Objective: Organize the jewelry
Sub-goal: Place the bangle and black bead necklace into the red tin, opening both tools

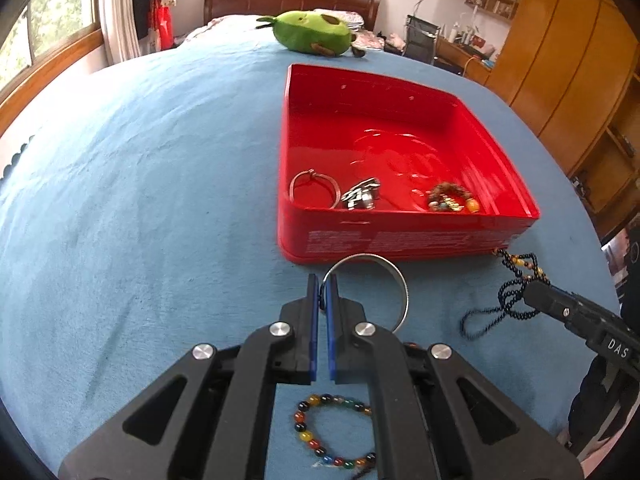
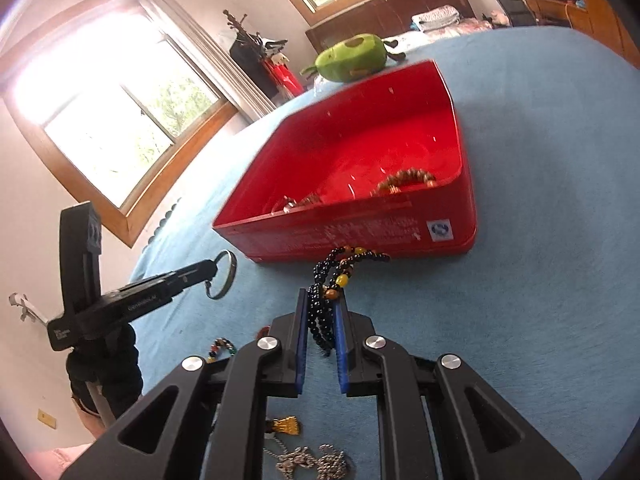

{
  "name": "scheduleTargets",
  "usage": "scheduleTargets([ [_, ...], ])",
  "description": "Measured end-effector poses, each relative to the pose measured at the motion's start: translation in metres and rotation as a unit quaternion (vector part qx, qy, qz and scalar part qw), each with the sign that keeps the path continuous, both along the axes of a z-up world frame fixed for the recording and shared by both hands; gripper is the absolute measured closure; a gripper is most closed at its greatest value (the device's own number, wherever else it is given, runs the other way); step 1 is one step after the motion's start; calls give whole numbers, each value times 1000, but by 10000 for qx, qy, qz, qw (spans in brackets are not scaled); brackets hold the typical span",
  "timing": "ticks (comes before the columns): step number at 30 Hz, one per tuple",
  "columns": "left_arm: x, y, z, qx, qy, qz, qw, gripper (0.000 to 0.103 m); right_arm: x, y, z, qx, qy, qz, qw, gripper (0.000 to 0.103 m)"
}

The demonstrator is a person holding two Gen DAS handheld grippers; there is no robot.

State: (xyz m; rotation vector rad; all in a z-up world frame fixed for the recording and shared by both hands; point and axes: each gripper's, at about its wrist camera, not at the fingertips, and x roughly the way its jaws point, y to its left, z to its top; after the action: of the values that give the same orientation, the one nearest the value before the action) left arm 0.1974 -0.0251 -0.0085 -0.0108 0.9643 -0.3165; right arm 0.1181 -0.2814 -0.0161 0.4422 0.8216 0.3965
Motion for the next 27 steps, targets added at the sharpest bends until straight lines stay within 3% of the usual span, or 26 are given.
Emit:
scheduleTargets([
  [8,2,-14,31,45,-111,-180,9998,101,7,6,52,-596,-242,-56,9979,91],
  [15,39,-35,60,188,-291,-24,9994,101,48,10,83,-861,-244,-131,9959,91],
  [20,69,-46,60,188,-286,115,9993,101,83,15,78,-1053,-68,-316,9939,91],
  [27,103,-55,25,318,23,263,9991,100,108,15,47,-1496,351,-519,9868,91],
])
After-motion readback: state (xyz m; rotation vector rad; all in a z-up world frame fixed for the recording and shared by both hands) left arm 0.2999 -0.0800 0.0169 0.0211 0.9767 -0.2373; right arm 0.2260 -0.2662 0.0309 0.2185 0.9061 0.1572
